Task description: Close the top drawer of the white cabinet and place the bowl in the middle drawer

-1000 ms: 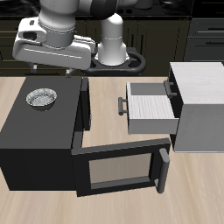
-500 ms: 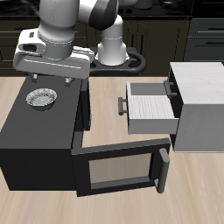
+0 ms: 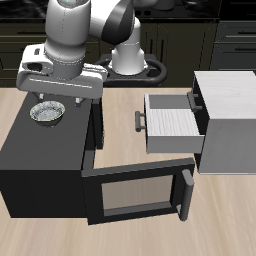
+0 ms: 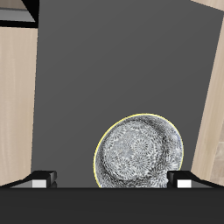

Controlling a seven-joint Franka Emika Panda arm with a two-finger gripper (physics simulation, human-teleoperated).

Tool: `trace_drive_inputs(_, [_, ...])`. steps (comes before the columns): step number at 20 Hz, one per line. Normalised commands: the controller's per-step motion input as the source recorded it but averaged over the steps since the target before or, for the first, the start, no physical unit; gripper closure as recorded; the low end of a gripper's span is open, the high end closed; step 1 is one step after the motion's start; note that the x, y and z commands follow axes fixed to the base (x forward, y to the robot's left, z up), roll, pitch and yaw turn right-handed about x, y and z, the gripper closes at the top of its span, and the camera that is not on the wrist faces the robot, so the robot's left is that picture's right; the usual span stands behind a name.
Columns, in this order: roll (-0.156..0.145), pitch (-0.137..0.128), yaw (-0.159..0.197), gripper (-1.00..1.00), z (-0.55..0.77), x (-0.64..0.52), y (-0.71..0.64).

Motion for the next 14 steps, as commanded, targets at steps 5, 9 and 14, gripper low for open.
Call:
trace_drive_inputs(5, [0.013,0.016,-0.017,-1.00,-0.18,-0.08,-0.01])
trace_drive_inputs(9, [-0.012,0.027,-0.015,-1.00,-0.20,0.00,-0.07])
trace_drive_inputs(14, [-0.011,0.038,-0.020,-1.00,-0.24,0.00,-0.09])
